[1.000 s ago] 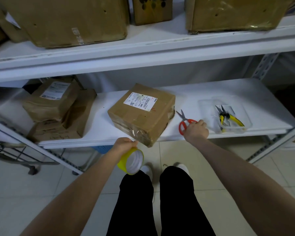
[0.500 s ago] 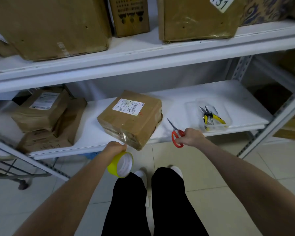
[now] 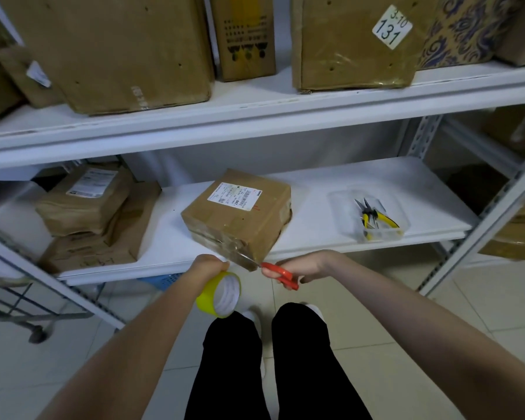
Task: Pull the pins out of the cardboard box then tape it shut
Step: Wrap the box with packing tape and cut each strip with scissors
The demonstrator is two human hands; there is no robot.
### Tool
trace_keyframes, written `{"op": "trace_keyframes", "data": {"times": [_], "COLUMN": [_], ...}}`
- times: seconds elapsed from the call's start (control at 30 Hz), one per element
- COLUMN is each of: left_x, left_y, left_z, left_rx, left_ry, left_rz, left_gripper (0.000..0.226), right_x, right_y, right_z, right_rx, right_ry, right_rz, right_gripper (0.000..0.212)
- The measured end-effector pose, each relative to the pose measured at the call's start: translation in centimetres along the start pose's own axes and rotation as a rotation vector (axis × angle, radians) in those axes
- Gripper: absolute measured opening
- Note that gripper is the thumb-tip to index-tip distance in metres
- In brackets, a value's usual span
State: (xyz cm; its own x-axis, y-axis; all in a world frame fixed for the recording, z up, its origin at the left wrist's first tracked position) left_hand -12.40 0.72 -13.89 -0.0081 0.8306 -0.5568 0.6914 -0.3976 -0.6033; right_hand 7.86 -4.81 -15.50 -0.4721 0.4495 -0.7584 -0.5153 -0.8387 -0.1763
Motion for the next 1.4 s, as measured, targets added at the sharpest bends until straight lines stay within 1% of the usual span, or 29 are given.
{"op": "trace_keyframes", "data": {"times": [0.1,0.13,0.2,0.27,0.3,0.4,0.43,0.5,0.57,0.63,0.7,0.77,0.83,0.9,1.0,1.1,1.17,1.23,1.33,1.4], "left_x": [-0.1,-0.1,-0.1,-0.3,-0.3,-0.2,0.0,0.5,0.6,0.4,0.2,0.0,0.3,0.0,-0.8,-1.4,-1.9,-2.6,-3.4,-3.1], "left_y": [-0.2,-0.3,-0.3,-0.3,-0.3,-0.6,-0.7,-0.8,-1.2,-2.0,-2.8,-3.6,-4.0,-4.4,-5.2,-5.4,-5.4,-5.0,-3.8,-3.0], "left_z": [0.2,0.3,0.5,0.5,0.6,0.9,1.1,1.4,1.4,1.4,1.8,2.2,2.1,1.6,1.4,1.0,-0.1,-1.6,-3.0,-3.2], "left_rx": [-0.048,-0.074,-0.134,-0.180,-0.190,-0.191,-0.187,-0.125,0.056,0.213,0.302,0.326,0.324,0.319,0.327,0.349,0.323,0.309,0.392,0.440], "left_ry": [-0.001,-0.004,-0.014,-0.024,-0.027,-0.033,-0.038,-0.057,-0.062,-0.055,-0.058,-0.055,-0.027,0.009,0.040,0.095,0.193,0.301,0.415,0.461], "left_rz": [0.021,0.032,0.059,0.084,0.092,0.097,0.103,0.102,0.070,-0.021,-0.086,-0.126,-0.128,-0.159,-0.213,-0.249,-0.287,-0.331,-0.355,-0.322], "left_gripper": [0.036,0.032,0.018,0.012,0.012,0.014,0.016,0.030,0.037,0.030,0.025,0.024,0.019,0.014,0.011,0.014,0.012,0.010,0.013,0.014], "right_x": [0.9,1.2,1.8,2.4,2.5,2.3,2.3,2.1,2.0,1.8,1.4,0.9,1.0,1.0,0.8,-0.1,-0.3,-0.6,-0.6,-0.9], "right_y": [-0.1,-0.1,-0.1,0.1,0.1,-0.3,-0.6,-1.0,-1.1,-1.0,-1.3,-1.2,-0.6,0.5,1.4,1.3,0.8,0.4,-0.3,-0.5], "right_z": [1.7,2.2,3.1,4.3,4.8,5.9,6.0,6.1,6.3,6.8,7.2,7.7,7.7,7.9,7.6,6.3,5.6,5.4,4.6,4.2], "right_rx": [-0.020,-0.028,-0.041,-0.038,-0.039,-0.039,-0.052,-0.108,-0.185,-0.195,-0.140,-0.137,-0.183,-0.215,-0.366,-0.432,-0.455,-0.465,-0.475,-0.451], "right_ry": [0.025,0.024,0.008,-0.037,-0.055,-0.117,-0.129,-0.131,-0.127,-0.150,-0.187,-0.174,-0.099,-0.022,0.080,0.193,0.211,0.200,0.211,0.201], "right_rz": [0.007,-0.003,-0.011,-0.004,-0.016,-0.069,-0.098,-0.138,-0.167,-0.180,-0.199,-0.178,-0.116,-0.058,-0.013,0.023,0.041,0.035,0.021,-0.004], "right_gripper": [0.069,0.070,0.071,0.068,0.065,0.043,0.039,0.040,0.038,0.031,0.025,0.036,0.043,0.044,0.037,0.038,0.045,0.046,0.037,0.035]}}
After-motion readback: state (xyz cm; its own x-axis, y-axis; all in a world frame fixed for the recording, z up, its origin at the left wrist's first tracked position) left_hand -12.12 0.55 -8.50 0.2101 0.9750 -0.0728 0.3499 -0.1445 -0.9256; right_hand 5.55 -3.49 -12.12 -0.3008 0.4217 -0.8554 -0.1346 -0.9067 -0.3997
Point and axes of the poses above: each hand's wrist, its own x-axis towards the middle knuckle, its own y-axis out of the palm, z = x × y, the point moved 6 cm from there along x, towards the middle knuckle, and after that the axes turned 6 degrees about z, right-handed, at the moved point
